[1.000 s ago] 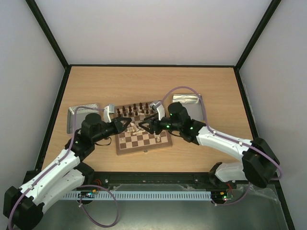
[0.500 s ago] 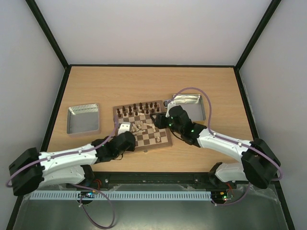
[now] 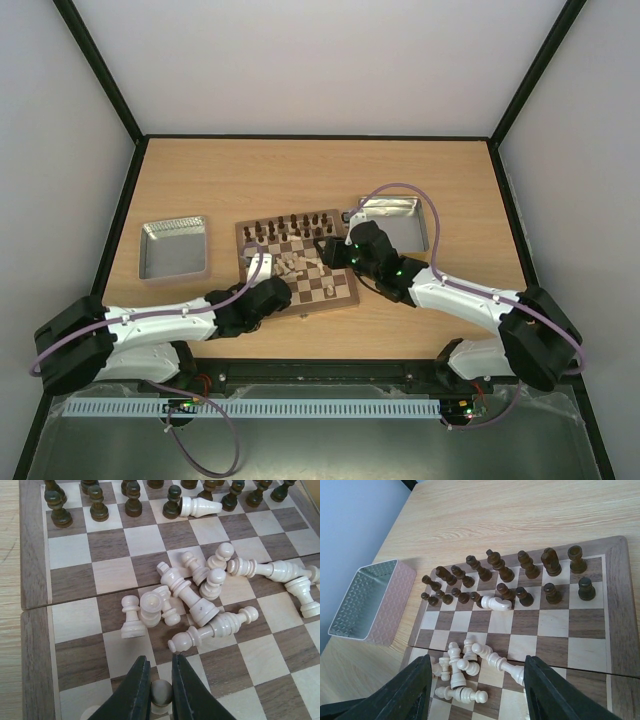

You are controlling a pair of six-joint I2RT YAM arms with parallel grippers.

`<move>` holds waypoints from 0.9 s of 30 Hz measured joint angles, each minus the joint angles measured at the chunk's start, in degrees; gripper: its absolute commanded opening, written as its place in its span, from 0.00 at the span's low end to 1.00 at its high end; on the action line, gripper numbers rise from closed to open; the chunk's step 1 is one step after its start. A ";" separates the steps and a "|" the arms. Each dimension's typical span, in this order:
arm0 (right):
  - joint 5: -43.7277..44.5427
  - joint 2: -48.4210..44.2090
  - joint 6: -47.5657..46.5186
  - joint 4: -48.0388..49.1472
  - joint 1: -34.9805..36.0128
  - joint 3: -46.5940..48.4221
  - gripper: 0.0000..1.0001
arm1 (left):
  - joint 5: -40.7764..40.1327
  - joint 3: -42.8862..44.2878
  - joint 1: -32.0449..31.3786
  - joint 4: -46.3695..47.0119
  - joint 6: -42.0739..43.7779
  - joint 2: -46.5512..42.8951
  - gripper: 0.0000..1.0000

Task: Set up the chess pieces on the board
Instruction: Place the chess piece on the chessboard.

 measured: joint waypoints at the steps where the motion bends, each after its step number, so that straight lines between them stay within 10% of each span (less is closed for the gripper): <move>1: 0.00 0.04 0.24 0.02 0.00 0.00 0.50 | 0.02 -0.24 0.22 0.66 0.00 -0.02 0.10; 27: -0.68 2.03 1.53 -0.02 0.00 0.02 0.50 | 1.38 -4.28 2.56 6.23 -0.37 0.37 0.12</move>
